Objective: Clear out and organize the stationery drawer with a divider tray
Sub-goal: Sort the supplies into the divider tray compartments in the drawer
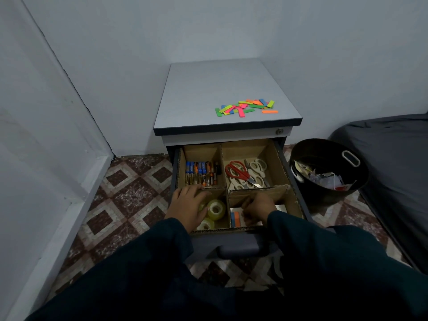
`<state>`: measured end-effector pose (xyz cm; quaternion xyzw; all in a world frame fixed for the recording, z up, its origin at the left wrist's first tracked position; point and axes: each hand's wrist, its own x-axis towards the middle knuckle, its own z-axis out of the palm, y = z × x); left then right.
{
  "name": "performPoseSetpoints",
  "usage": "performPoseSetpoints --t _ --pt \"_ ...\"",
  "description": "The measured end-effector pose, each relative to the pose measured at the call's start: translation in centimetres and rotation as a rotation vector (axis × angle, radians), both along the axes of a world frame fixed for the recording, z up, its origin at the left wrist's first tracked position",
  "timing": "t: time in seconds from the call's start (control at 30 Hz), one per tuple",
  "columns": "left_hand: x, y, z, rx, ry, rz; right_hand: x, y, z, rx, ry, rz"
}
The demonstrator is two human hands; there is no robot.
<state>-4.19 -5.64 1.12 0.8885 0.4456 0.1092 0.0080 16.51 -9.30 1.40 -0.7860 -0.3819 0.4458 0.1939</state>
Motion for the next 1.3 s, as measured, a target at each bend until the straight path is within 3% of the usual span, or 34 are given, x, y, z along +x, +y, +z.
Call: performPoseSetpoints --t 0.13,0.37,0.8,1.03,1.3 --pt "1.4 0.1 1.2 -0.03 -0.019 -0.004 0.6 -0.4 2.5 0.045 0.08 0.018" --pt "5.0 1.5 3.8 -0.12 -0.028 0.002 2.7 1.2 6.6 0.128 0.014 0.03" --pt "9.5 8.7 11.0 -0.1 -0.164 0.068 6.4 8.4 14.0 0.309 -0.067 0.053" --pt "11.2 13.5 13.9 -0.109 -0.149 0.197 9.2 13.0 15.8 0.439 -0.31 0.032" --pt "13.3 17.4 15.2 -0.149 -0.096 0.257 10.2 18.0 15.8 0.494 -0.608 0.151"
